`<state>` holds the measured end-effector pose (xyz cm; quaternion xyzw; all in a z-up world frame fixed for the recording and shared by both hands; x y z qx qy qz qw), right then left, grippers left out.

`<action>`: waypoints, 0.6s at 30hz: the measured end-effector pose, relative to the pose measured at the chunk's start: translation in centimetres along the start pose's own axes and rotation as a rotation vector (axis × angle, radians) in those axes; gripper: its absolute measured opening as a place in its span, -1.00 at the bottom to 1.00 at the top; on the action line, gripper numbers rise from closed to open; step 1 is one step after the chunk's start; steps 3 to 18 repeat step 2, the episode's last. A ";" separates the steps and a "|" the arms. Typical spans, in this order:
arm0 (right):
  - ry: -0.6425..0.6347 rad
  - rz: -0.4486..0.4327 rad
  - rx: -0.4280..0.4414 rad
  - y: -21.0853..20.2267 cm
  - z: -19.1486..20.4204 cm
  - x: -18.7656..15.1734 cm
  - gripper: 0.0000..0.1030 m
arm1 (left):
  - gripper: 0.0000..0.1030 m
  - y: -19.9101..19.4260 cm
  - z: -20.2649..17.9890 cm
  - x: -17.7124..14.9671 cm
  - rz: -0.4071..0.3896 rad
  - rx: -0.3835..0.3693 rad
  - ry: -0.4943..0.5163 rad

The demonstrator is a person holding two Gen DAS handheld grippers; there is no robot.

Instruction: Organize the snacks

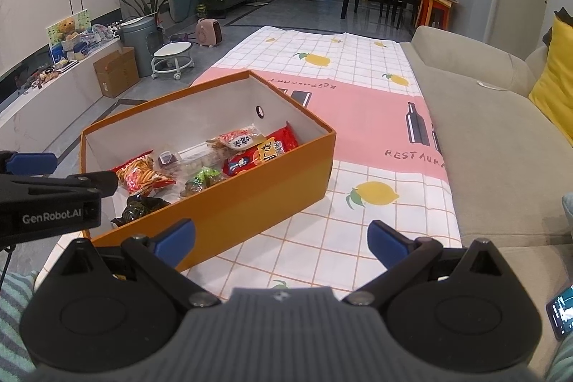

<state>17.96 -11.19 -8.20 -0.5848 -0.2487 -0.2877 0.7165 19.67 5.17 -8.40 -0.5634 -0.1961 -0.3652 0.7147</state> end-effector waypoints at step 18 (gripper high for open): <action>0.002 0.001 -0.001 0.0 -0.1 0.0 0.92 | 0.71 -0.1 0.0 0.1 -0.003 -0.001 -0.005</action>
Point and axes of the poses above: each gripper's, at about its wrist camera, not at the fingertips, and y roughly the way its jaws point, z to its left, x to its top, the point moved 10 cm from there along y, roughly the way its jaws point, and after that the axes turned 13 degrees about y, right-handed, at the moved point
